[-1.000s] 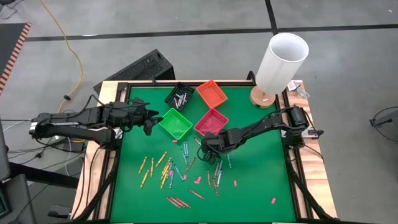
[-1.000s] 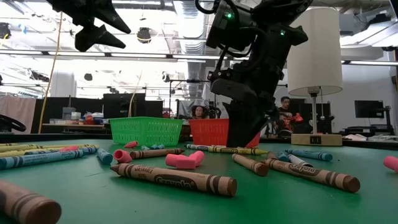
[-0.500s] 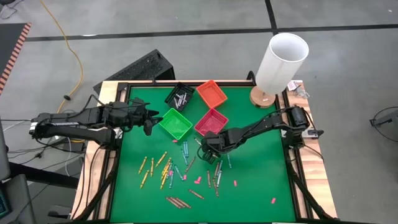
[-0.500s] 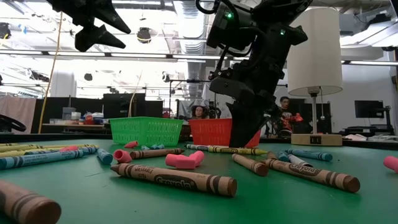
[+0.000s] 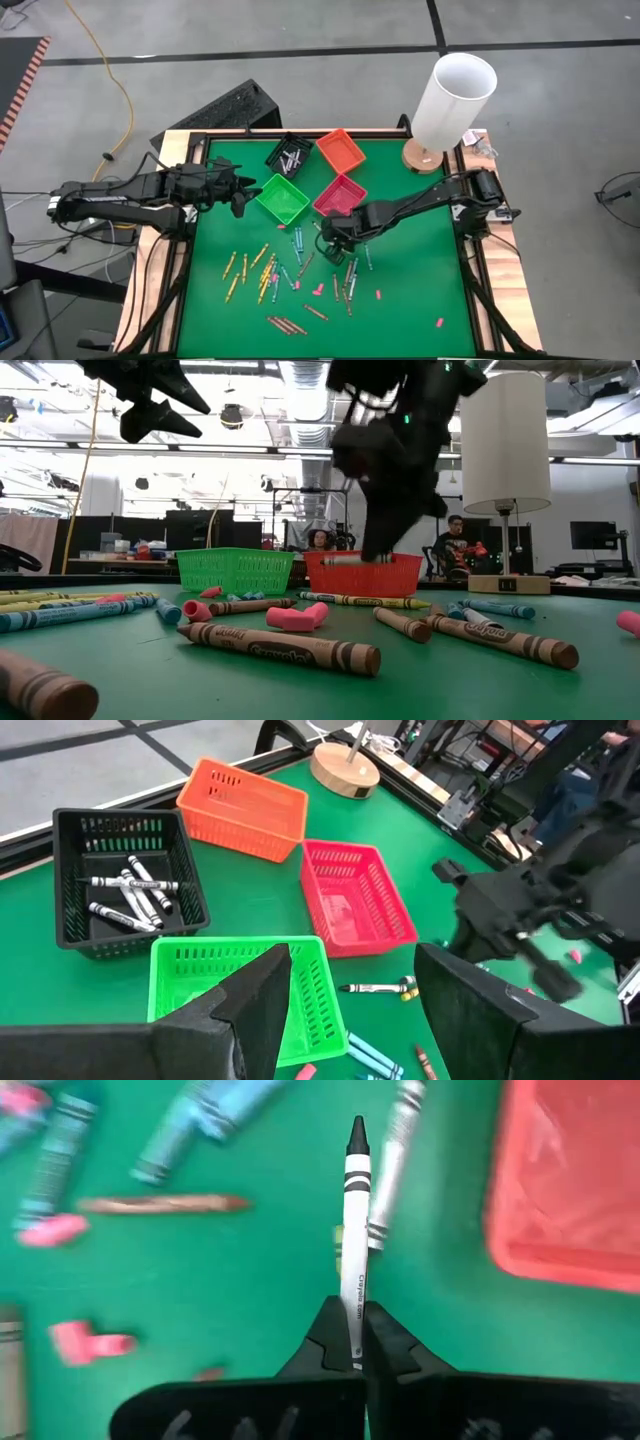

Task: Sort crayons
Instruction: Put the black crayon into the black bin

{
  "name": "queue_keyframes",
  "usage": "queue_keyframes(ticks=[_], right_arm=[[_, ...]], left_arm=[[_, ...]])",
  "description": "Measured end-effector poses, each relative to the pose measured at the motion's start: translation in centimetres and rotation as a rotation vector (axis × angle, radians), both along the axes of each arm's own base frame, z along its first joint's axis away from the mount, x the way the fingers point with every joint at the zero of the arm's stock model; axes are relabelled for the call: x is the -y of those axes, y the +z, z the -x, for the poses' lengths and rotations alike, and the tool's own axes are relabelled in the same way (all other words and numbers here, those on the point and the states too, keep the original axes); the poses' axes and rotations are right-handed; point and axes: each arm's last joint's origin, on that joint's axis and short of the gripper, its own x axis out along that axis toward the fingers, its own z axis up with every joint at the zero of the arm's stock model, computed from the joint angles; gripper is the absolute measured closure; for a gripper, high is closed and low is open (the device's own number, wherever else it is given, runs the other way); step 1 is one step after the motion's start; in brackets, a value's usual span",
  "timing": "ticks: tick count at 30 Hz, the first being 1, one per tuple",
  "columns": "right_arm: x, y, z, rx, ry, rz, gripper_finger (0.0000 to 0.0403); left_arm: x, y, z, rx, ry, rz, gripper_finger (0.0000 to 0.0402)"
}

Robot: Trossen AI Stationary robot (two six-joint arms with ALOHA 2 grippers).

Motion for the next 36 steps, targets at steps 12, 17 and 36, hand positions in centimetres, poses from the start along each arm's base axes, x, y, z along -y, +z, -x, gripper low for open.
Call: queue_keyframes(ticks=[12,17,36], right_arm=[[4.5,4.5,-2.0,0.168,0.0,0.067,0.0399],[8.1,5.3,-2.6,0.246,-0.062,0.108,0.0399],[17.4,7.0,-4.2,0.592,-0.435,0.208,0.0402]], left_arm=[[0.0,0.0,0.0,0.002,0.001,0.003,0.0198],[0.0,0.0,0.0,0.005,0.004,0.01,0.0198],[-0.1,0.0,0.0,0.005,0.029,0.003,0.0198]])
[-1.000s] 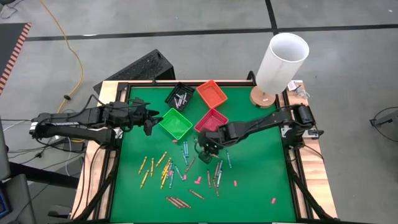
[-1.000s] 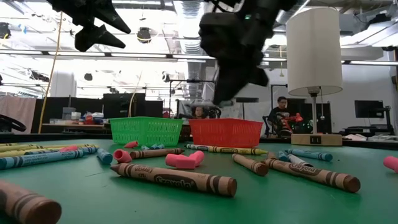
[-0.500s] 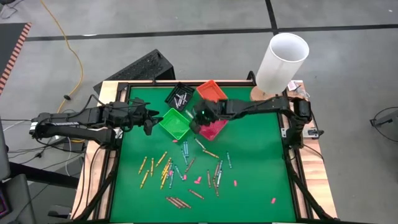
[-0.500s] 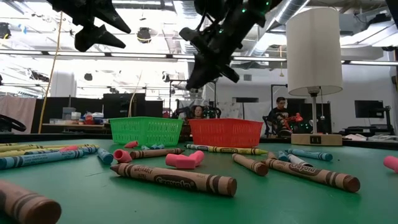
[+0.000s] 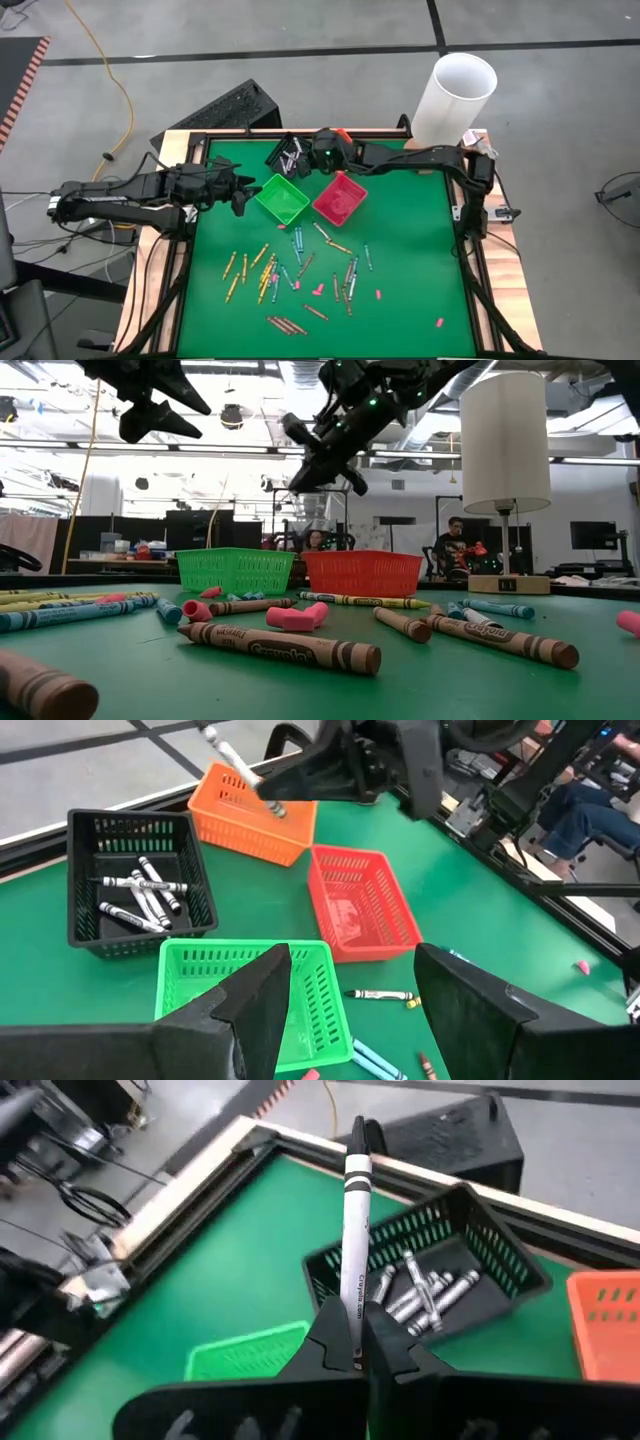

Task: Sort crayons
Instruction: Put the black crayon into the black bin

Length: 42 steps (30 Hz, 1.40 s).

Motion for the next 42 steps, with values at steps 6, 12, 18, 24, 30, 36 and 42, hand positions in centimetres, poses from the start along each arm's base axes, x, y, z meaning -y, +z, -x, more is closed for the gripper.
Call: queue_keyframes(ticks=[6,12,18,24,30,36,42], right_arm=[[1.1,-0.9,-1.2,-0.032,-0.034,0.003,0.0403],[2.2,-1.9,-3.6,-0.025,-0.052,0.016,0.0403],[3.0,-4.0,-5.4,-0.069,-0.049,0.005,0.0403],[3.9,-5.3,-6.0,-0.096,-0.054,-0.01,0.0403],[5.1,-5.4,-5.4,-0.114,-0.081,-0.016,0.0401],[5.7,-5.4,-5.2,-0.114,-0.092,-0.018,0.0392],[6.3,-5.8,-5.2,-0.11,-0.101,-0.018,0.0388]], left_arm=[[0.0,0.0,0.0,0.003,0.003,0.007,0.0198],[0.0,0.0,0.0,0.005,0.004,0.012,0.0198],[0.1,0.0,0.0,0.008,-0.005,0.014,0.0198],[0.1,0.1,0.0,0.019,0.002,0.011,0.0198],[0.1,0.2,-0.1,0.026,0.004,0.01,0.0198],[0.1,0.2,-0.1,0.026,0.003,0.007,0.0198],[0.0,0.2,-0.1,0.024,0.017,-0.003,0.0198]])
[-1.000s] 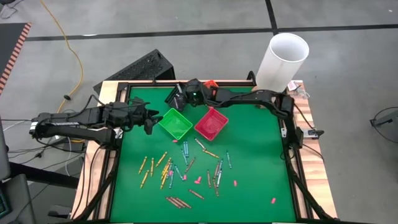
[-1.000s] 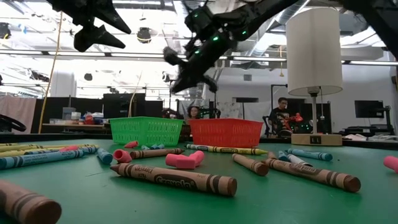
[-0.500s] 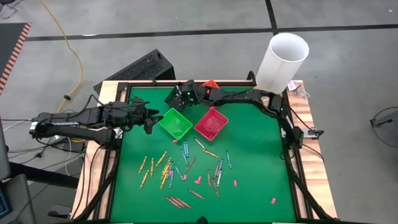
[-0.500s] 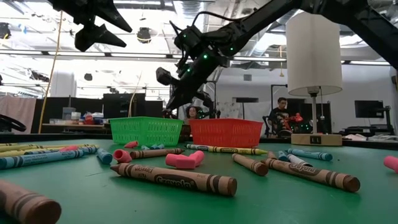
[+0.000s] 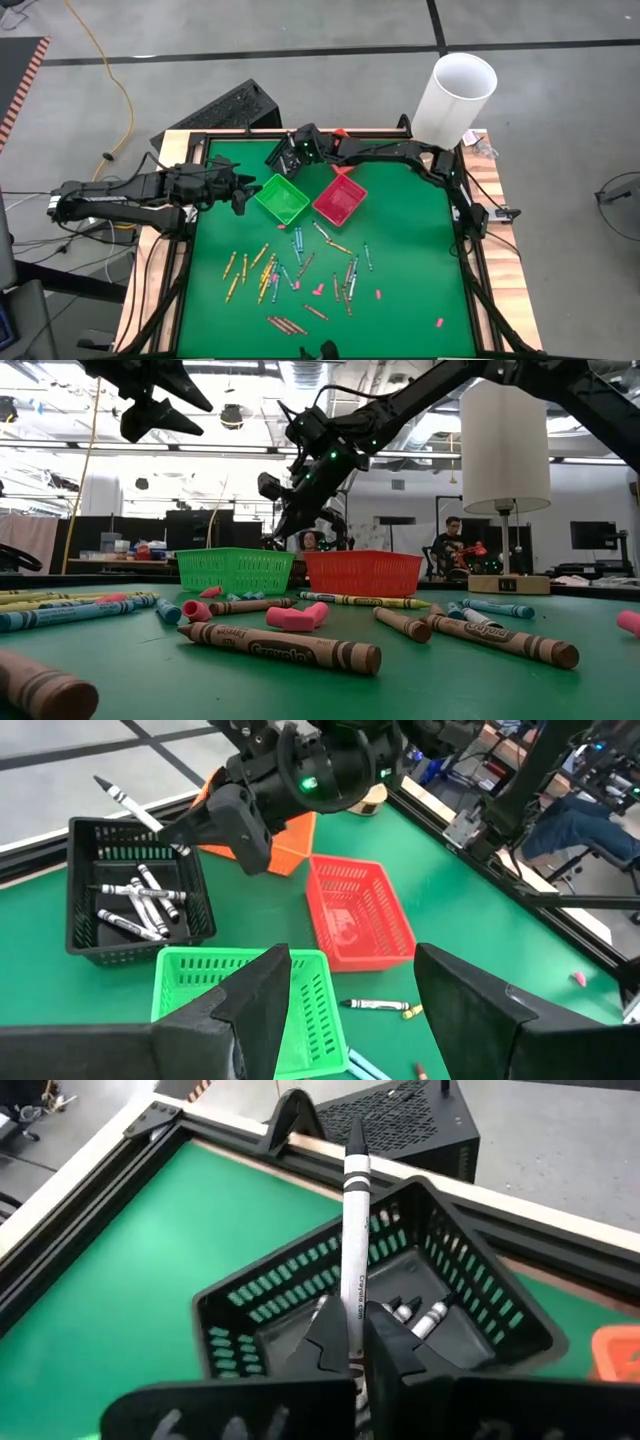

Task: Sort crayons
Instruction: Put the black crayon into the black bin

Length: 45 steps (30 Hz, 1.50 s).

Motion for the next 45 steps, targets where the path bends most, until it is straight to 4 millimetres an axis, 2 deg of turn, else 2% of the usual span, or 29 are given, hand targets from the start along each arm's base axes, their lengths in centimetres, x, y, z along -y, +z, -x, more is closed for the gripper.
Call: queue_keyframes(ticks=[6,15,18,20,25,29,33,39,43,45], right_arm=[[0.5,-1.5,-0.1,-0.028,0.008,-0.036,0.0357],[0.4,-1.4,-0.2,-0.006,0.057,-0.051,0.0316],[0.1,-0.1,0.0,0.021,0.171,-0.069,0.0315],[-0.8,1.9,0.4,0.034,0.252,-0.059,0.0315],[-5.1,8.3,3.1,-0.016,0.431,0.028,0.0315],[-9.8,12.8,6.7,-0.104,0.518,0.063,0.0315],[-14.8,15.0,10.2,-0.23,0.515,0.059,0.0316],[-21.8,14.0,12.2,-0.386,0.44,-0.012,0.0316],[-25.4,11.5,11.7,-0.474,0.416,-0.059,0.0315],[-26.4,10.1,11.1,-0.507,0.404,-0.072,0.0312]], left_arm=[[0.0,0.0,0.0,0.0,0.002,-0.001,0.0198],[0.0,0.0,0.0,0.0,0.003,-0.001,0.0198],[0.0,0.0,0.0,0.0,0.003,-0.001,0.0198],[0.0,0.0,0.0,0.0,0.003,-0.001,0.0198],[0.0,0.0,0.0,0.0,0.003,-0.001,0.0198],[0.0,0.0,0.0,0.0,-0.002,0.0,0.0198],[0.0,0.0,0.0,-0.002,-0.002,0.001,0.0198],[0.0,-0.2,0.1,-0.022,0.0,0.009,0.0198],[0.0,-0.3,0.1,-0.032,0.002,0.011,0.0198],[0.0,-0.3,0.1,-0.034,0.002,0.012,0.0198]])
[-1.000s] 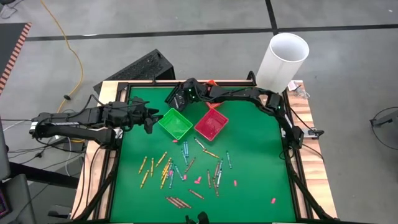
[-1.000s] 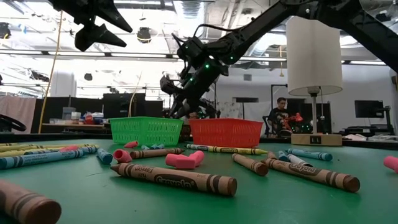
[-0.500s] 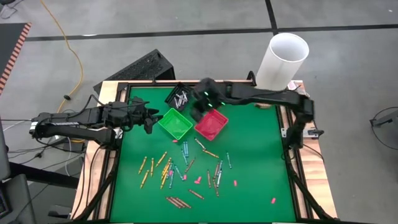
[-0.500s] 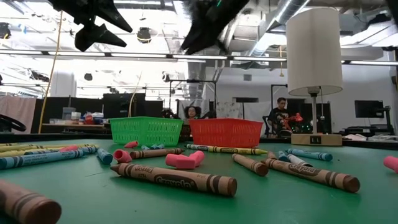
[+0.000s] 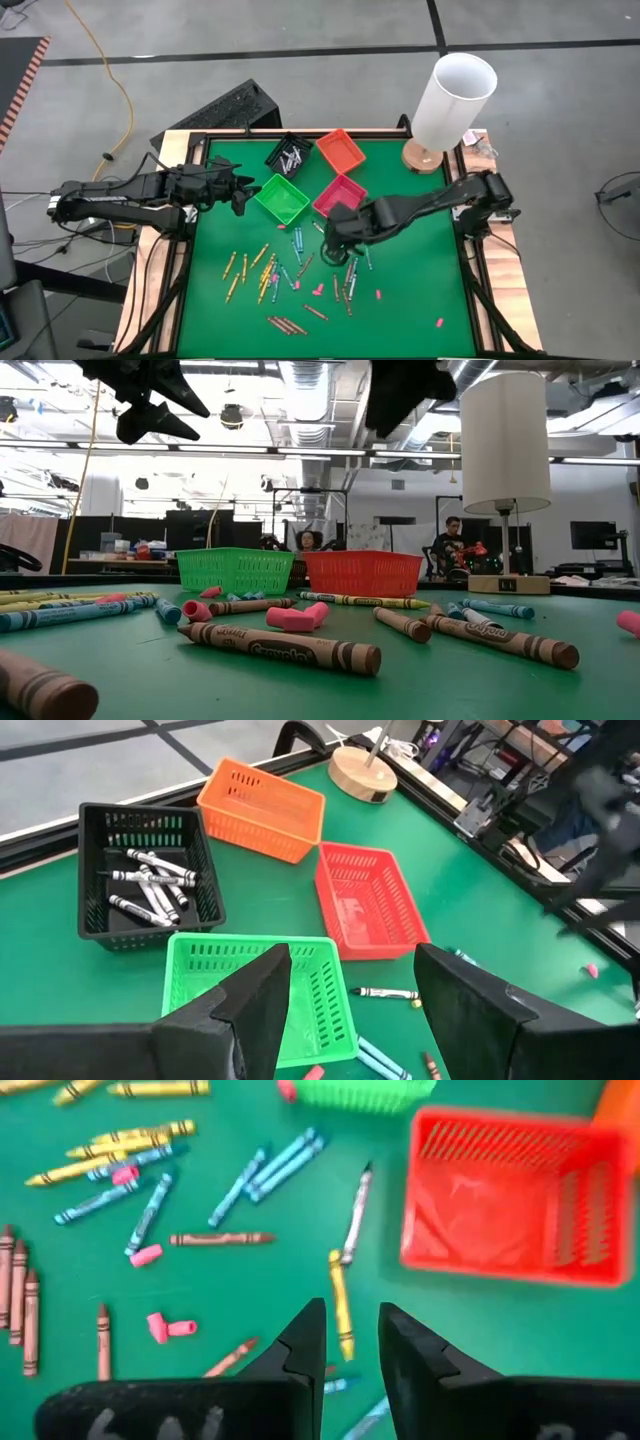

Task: Sort crayons
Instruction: Put the black crayon into the black bin

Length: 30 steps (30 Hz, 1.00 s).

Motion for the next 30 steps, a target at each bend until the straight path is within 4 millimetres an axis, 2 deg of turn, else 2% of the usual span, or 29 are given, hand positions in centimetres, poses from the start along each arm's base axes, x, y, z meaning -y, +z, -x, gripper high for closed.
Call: queue_keyframes(ticks=[3,8,13,24,30], right_arm=[[-0.5,-2.0,-1.3,-0.038,-0.009,-0.004,0.0297],[-0.1,-5.3,-4.0,-0.076,0.021,-0.001,0.0256],[0.9,-7.2,-6.3,-0.038,0.08,-0.009,0.0227],[4.2,-10.5,-8.3,-0.085,0.053,-0.059,0.0227],[4.7,-12.5,-8.8,-0.137,0.052,-0.08,0.0227]], left_arm=[[0.0,0.0,0.0,0.001,0.0,0.004,0.0198],[0.0,-0.2,0.1,-0.016,-0.005,0.008,0.0198],[0.1,-0.4,0.1,-0.04,-0.041,0.017,0.0198],[0.2,-0.8,0.3,-0.096,-0.048,0.018,0.0198],[0.2,-0.9,0.3,-0.102,-0.048,0.018,0.0198]])
